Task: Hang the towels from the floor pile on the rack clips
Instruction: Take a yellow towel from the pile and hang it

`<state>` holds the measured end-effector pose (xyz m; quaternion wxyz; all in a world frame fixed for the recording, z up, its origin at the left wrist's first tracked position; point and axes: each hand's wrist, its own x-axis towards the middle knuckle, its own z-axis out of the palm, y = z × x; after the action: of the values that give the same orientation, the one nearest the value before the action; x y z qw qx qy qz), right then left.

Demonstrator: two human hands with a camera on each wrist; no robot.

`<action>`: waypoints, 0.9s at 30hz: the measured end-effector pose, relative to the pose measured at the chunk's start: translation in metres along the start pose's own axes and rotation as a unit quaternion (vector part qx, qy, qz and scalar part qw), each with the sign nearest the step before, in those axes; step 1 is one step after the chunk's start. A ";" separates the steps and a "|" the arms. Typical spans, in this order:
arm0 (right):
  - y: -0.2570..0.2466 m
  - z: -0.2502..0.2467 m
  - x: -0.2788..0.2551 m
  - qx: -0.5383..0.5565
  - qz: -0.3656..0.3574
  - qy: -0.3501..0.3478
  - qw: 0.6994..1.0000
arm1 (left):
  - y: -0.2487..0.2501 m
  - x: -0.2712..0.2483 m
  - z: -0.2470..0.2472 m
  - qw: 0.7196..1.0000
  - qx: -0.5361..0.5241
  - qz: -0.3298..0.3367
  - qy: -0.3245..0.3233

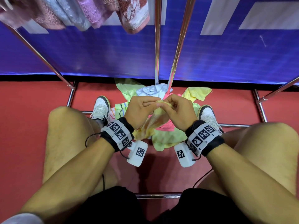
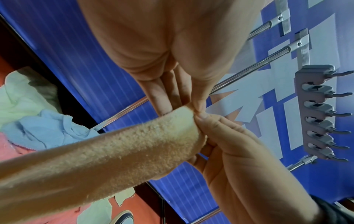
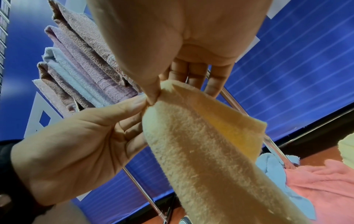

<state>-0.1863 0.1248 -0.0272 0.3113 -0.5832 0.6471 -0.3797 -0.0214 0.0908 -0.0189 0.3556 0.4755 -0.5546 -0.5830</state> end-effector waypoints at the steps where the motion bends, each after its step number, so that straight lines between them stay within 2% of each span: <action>1: -0.001 -0.001 0.000 -0.002 -0.003 -0.002 1.000 | 0.000 0.001 -0.001 1.000 0.006 0.010 0.001; 5: -0.003 -0.005 0.001 -0.043 -0.021 -0.032 0.998 | 0.004 0.004 -0.006 0.999 -0.002 0.047 0.007; 9: 0.002 -0.011 0.004 -0.168 -0.003 -0.125 0.978 | 0.010 0.012 -0.020 0.995 -0.003 0.080 0.059; 11: 0.005 -0.011 0.004 -0.204 -0.010 -0.149 0.967 | 0.009 0.015 -0.026 0.992 0.013 0.095 0.082; 15: 0.009 -0.009 0.001 -0.246 -0.070 -0.129 0.958 | 0.004 0.015 -0.029 0.990 0.029 0.100 0.098; 19: 0.015 -0.011 0.003 -0.269 -0.102 -0.060 0.956 | 0.000 0.014 -0.030 0.990 0.044 0.096 0.097; 21: 0.017 -0.013 0.006 -0.310 -0.065 -0.073 0.946 | -0.001 0.014 -0.033 0.988 0.044 0.102 0.109; 23: 0.016 -0.018 0.008 -0.357 -0.011 -0.121 0.926 | -0.003 0.015 -0.038 0.985 0.047 0.100 0.135; 25: 0.014 -0.024 0.009 -0.321 0.025 -0.139 0.936 | -0.004 0.016 -0.041 0.983 0.056 0.094 0.146; 27: 0.013 -0.029 0.010 -0.270 0.018 -0.102 0.957 | -0.005 0.016 -0.041 0.983 0.065 0.087 0.147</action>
<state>-0.2185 0.1194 -0.0232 0.2131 -0.6695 0.7007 -0.1240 0.0130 0.0635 -0.0235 0.4509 0.5283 -0.5723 -0.4359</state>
